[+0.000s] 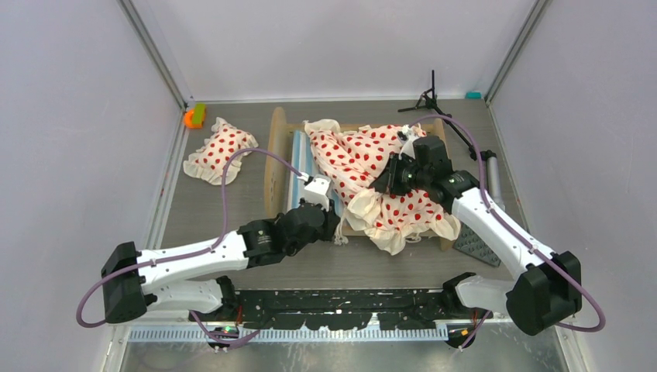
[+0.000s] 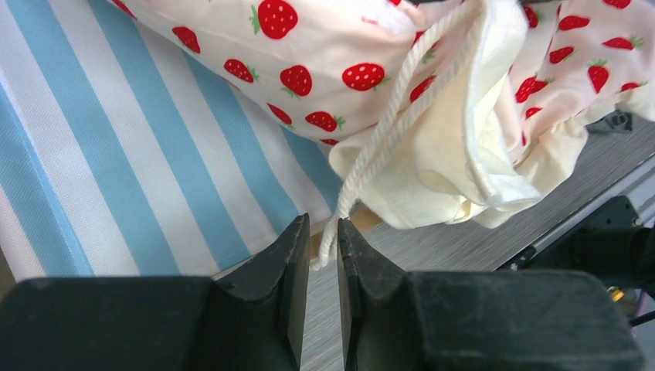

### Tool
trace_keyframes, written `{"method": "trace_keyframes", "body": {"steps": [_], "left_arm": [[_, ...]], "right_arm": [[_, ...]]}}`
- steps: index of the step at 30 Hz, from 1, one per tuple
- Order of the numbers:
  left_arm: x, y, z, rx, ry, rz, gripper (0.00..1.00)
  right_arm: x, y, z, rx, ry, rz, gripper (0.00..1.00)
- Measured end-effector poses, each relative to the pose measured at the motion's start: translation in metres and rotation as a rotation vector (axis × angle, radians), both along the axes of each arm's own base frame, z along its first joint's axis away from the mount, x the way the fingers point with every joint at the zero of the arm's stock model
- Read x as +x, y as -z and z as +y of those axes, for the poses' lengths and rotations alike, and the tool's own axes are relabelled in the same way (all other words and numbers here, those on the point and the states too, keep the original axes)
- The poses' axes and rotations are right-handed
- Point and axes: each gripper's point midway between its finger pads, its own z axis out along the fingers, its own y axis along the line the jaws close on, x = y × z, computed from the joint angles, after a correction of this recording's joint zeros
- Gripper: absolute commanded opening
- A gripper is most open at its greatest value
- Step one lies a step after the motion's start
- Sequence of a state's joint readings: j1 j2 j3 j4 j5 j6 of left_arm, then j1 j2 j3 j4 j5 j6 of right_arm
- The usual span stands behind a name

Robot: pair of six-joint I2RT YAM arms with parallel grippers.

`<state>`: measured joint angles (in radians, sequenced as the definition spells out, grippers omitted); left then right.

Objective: Set up the pet bed
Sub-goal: Cross the ropes on the bed frame.

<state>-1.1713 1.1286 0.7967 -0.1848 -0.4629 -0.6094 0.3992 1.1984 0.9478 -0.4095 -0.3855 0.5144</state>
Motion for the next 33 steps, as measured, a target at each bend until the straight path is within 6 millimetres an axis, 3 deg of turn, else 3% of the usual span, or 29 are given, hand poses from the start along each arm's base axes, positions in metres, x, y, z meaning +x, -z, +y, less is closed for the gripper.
{"method": "trace_keyframes", "body": {"steps": [11,23,33], "left_arm": [[-0.002,-0.008,-0.006,-0.071,-0.033,0.039,0.29],[-0.008,0.02,-0.014,-0.008,-0.033,0.086,0.31],[-0.005,0.017,-0.019,-0.008,-0.039,0.081,0.31]], "right_arm": [[0.001,0.002,0.001,0.012,0.004,0.011,0.03],[0.002,0.004,0.003,0.02,-0.002,0.02,0.02],[0.001,0.004,0.004,0.024,-0.006,0.021,0.02]]}}
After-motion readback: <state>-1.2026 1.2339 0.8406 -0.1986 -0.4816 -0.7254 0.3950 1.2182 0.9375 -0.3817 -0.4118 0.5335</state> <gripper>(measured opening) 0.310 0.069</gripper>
